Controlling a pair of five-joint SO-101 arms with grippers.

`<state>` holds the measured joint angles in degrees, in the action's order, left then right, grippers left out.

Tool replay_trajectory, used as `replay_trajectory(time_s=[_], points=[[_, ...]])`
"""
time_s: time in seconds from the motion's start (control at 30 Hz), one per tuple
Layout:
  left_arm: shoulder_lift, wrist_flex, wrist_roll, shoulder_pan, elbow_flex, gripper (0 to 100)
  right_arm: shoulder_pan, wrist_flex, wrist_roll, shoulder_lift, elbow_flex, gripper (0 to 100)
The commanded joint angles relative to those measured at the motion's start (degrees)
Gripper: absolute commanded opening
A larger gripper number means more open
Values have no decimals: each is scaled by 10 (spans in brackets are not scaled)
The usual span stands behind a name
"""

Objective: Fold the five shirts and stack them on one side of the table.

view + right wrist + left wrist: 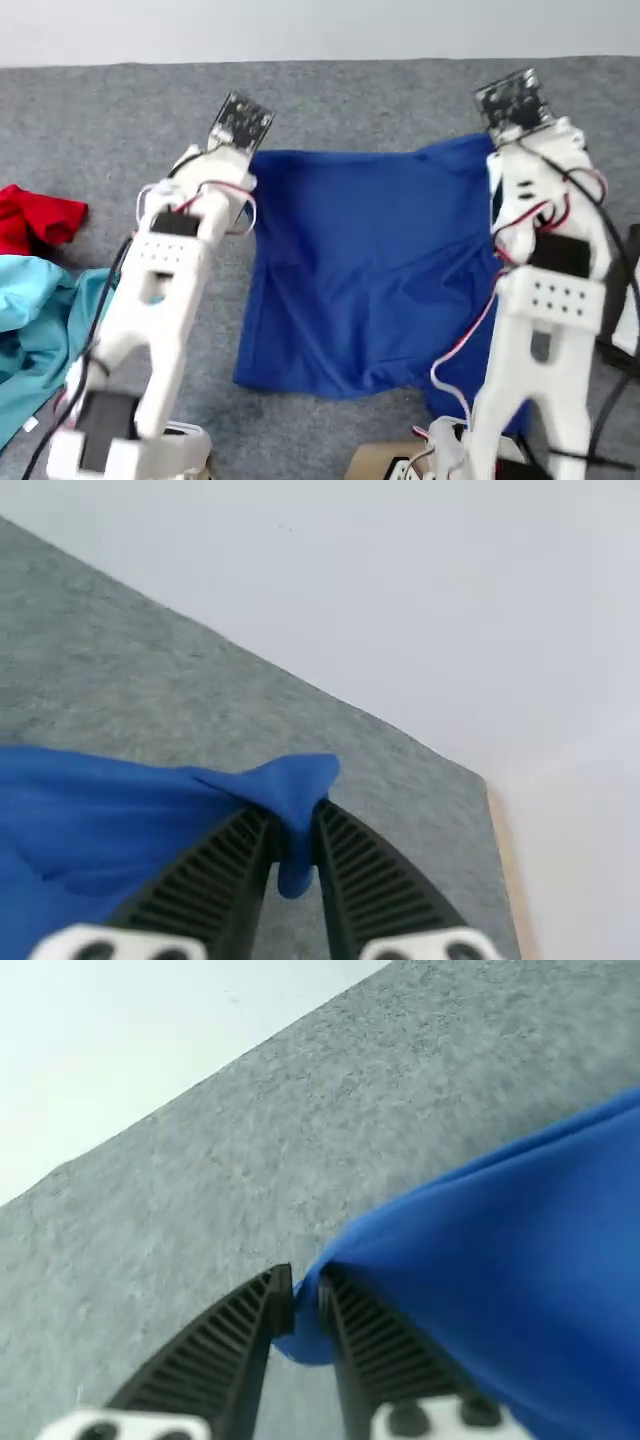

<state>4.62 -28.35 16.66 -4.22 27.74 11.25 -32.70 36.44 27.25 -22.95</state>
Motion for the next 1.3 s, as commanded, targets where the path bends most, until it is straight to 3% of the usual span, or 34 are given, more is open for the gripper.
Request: replay_trajectory(time_s=[0.0, 0.3, 0.57, 0.83, 0.93, 1.27], points=[[-75, 12, -6, 6, -98, 55, 24, 11, 5, -47, 91, 10], [-225, -19, -4, 3, -268, 58, 30, 11, 5, -186, 227, 10], [-285, -152, -4, -13, -400, 58, 28, -1, 5, -225, 242, 10], [-380, -216, -20, -86, -527, 100, 27, -37, 4, -224, 242, 10], [-434, -258, -67, -96, -604, 137, 27, -50, 4, -222, 242, 10], [-642, -424, -70, -134, -878, 158, 27, -51, 4, -222, 242, 10]])
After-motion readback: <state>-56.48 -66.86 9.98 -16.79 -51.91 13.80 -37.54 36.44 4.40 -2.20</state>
